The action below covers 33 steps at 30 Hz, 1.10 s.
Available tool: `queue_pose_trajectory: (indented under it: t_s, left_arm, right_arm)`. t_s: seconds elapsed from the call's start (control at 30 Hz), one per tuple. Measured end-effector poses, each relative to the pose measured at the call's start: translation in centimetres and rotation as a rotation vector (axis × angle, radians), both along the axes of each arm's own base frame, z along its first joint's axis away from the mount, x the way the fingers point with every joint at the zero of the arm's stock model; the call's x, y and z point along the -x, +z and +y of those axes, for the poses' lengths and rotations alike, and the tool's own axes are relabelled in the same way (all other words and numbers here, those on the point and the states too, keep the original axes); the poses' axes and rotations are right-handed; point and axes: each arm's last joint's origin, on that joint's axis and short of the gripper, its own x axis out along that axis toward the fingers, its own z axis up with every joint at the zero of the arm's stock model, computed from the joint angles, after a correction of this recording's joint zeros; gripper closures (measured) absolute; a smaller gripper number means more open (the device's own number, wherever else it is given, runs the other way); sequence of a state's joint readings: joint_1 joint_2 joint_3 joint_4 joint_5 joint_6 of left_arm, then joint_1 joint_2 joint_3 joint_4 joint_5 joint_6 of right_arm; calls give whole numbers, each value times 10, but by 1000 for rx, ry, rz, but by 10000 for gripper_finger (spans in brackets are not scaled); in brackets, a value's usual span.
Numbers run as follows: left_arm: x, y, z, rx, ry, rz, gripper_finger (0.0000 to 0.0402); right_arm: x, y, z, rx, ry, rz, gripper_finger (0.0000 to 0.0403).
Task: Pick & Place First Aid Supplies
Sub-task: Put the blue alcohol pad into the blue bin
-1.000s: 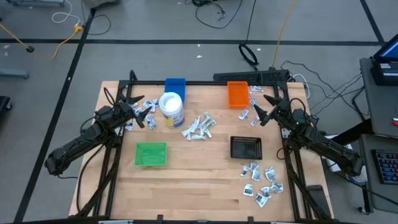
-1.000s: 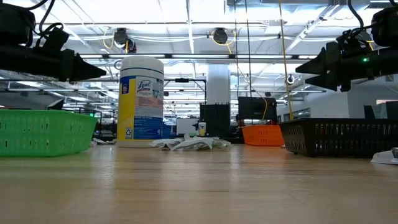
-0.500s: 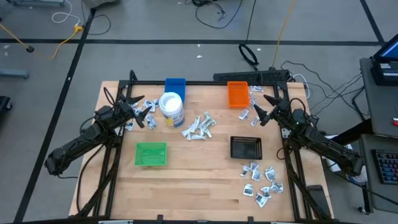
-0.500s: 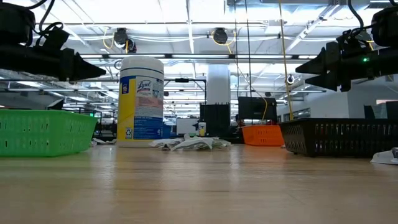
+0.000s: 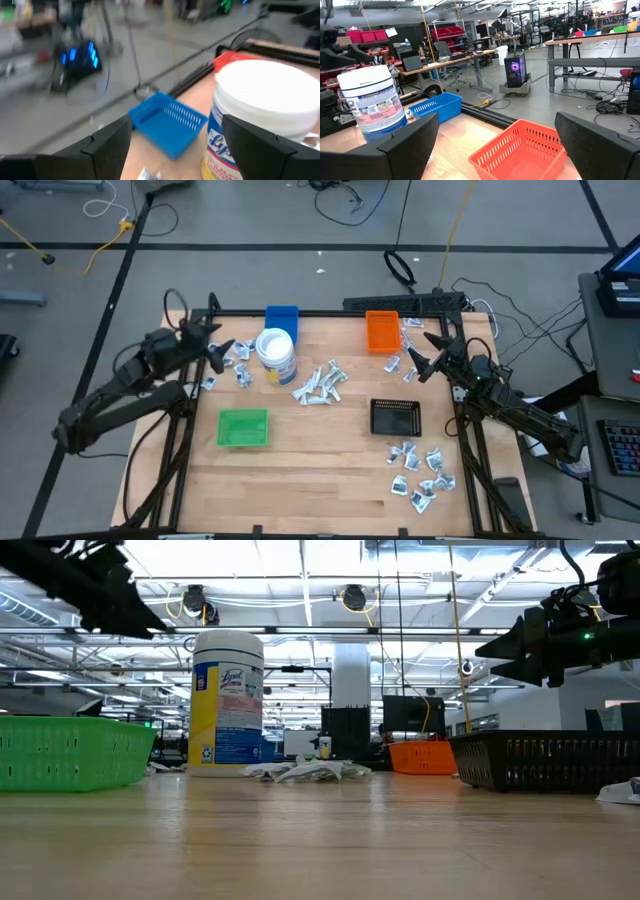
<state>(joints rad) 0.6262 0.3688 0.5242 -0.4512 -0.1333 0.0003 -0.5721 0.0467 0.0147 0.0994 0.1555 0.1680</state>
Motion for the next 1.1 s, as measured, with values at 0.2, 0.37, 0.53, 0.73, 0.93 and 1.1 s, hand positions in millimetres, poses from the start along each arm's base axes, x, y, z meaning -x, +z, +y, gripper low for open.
queue_pose_trajectory:
  t_s: [0.2,0.37,0.53,0.73,0.93,1.1]
  left_arm:
    - [-13,44,11,214,104,167,95]
    - [-25,67,21,431,193,271,110]
    - [-35,73,27,657,341,361,127]
    - [-45,61,33,851,430,452,144]
    - [-51,50,34,980,415,575,148]
    - [-53,44,35,1051,434,660,149]
  right_arm:
    - [0,0,0,0,0,0,9]
    - [0,0,0,0,0,0,9]
    - [0,0,0,0,0,0,9]
    - [0,0,0,0,0,0,9]
    - [0,0,0,0,-1,0,9]
    - [0,0,0,0,0,0,9]
